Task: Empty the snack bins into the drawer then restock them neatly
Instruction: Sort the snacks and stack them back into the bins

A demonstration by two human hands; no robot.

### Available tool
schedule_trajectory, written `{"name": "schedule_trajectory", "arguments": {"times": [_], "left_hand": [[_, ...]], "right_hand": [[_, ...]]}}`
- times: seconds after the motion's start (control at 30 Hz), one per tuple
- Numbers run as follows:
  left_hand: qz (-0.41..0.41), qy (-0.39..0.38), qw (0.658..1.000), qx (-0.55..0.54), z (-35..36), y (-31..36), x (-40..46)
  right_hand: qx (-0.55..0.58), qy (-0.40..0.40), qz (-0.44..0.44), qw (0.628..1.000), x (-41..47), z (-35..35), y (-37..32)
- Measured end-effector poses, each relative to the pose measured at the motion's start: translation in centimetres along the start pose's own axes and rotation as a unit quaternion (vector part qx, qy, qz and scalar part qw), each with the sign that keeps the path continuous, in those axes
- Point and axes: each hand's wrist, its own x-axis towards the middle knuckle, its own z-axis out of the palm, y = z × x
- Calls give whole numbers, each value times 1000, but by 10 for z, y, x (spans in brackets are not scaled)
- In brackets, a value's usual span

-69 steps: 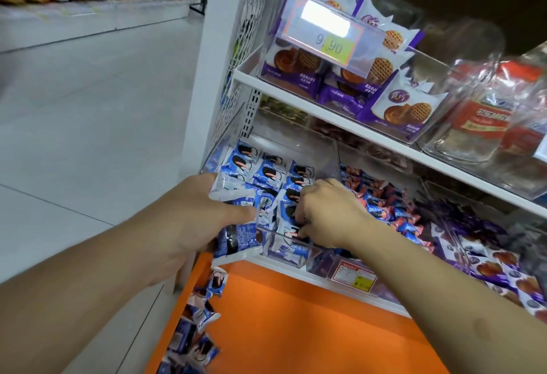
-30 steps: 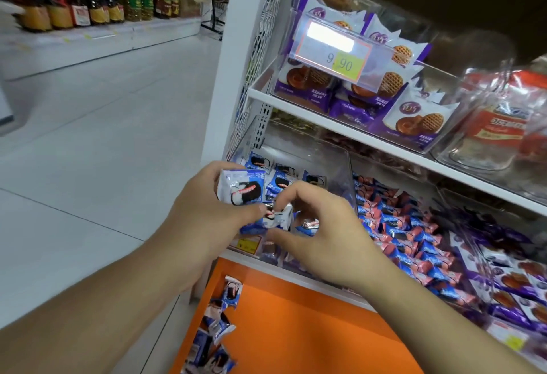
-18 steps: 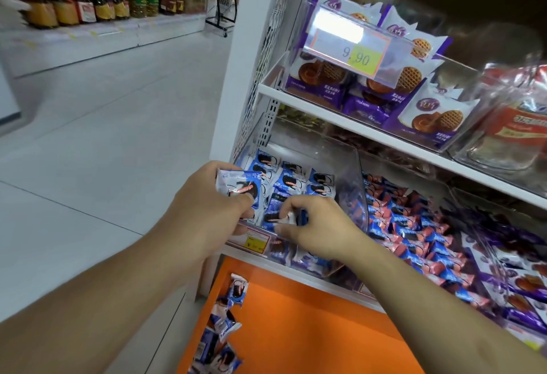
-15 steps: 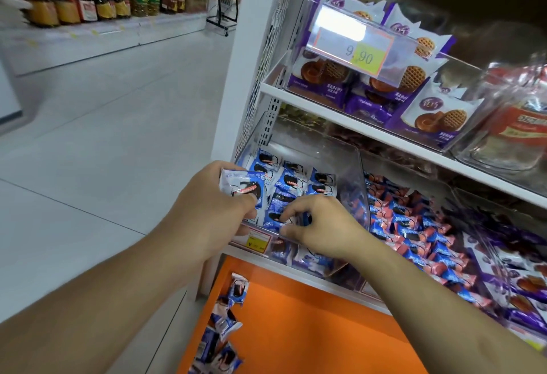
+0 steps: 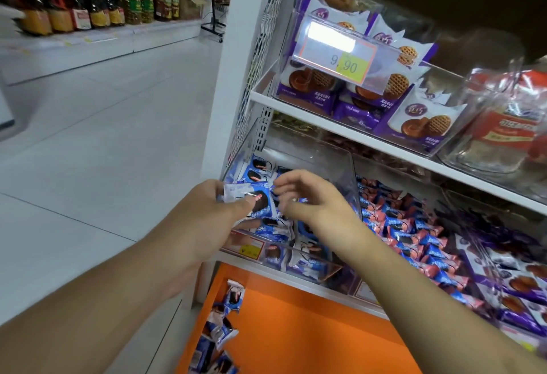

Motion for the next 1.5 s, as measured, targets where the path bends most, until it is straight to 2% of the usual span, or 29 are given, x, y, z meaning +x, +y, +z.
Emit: {"name": "schedule_trajectory", "arguments": {"times": [0.03, 0.13, 0.17, 0.23, 0.33, 0.43, 0.5, 0.6, 0.67, 0.73, 0.77, 0.9, 0.97, 1.03, 1.1, 1.17, 1.2, 1.27, 1.33, 1.4, 1.5], "left_hand": [[9, 4, 1000, 12, -1, 0, 0], [40, 18, 997, 67, -1, 1, -4], [63, 24, 990, 125, -2, 2, -6], [107, 38, 954, 279, -7, 0, -8], [141, 21, 878, 456, -22, -4, -9], [144, -66, 814, 560, -35, -10, -12], [145, -103, 794, 581, -41, -13, -13], [157, -115, 784, 589, -43, -16, -12], [160, -122, 782, 590, -44, -16, -10], [162, -130, 783, 587, -45, -16, -9], [163, -133, 783, 585, -46, -16, -8], [165, -136, 784, 583, -48, -18, -8], [165, -138, 782, 585, -47, -18, -8], [166, -140, 779, 588, -48, -16, -8], [168, -147, 774, 592, -49, -12, -11], [167, -156, 775, 589, -51, -8, -17], [164, -159, 774, 590, -52, -6, -20], [126, -198, 775, 587, -56, -13, -24], [75, -253, 768, 584, -58, -33, -25], [56, -287, 756, 585, -62, -63, -20], [37, -298, 762, 573, -71, -111, -6]], "right_hand": [[72, -15, 12, 997, -4, 2, -7], [108, -29, 23, 993, -9, 13, -17], [109, -6, 29, 994, -6, 15, -18], [101, 50, 46, 993, 4, 15, -18], [-1, 81, 38, 996, 26, 10, -15], [-144, 23, 2, 989, 48, 15, -15], [-209, -40, -10, 977, 60, 25, -15], [-303, -100, -19, 947, 72, 43, -9], [-324, -58, -20, 944, 76, 51, -2], [-280, -6, -17, 960, 76, 52, 5], [-258, -6, -8, 966, 75, 51, 9], [-290, -104, 9, 951, 66, 51, 20], [-304, -108, 1, 946, 64, 54, 23], [-318, -83, -19, 944, 63, 53, 19], [-298, -12, -35, 954, 53, 49, 6], [-225, 70, -91, 968, 27, 43, -11], [-165, 83, -117, 976, 8, 41, -18], [-59, 34, -129, 989, -39, 41, -23], [-25, -65, -82, 994, -79, 52, -8], [-102, -147, -10, 984, -99, 75, 33], [-208, -188, 102, 955, -96, 112, 123]]}}
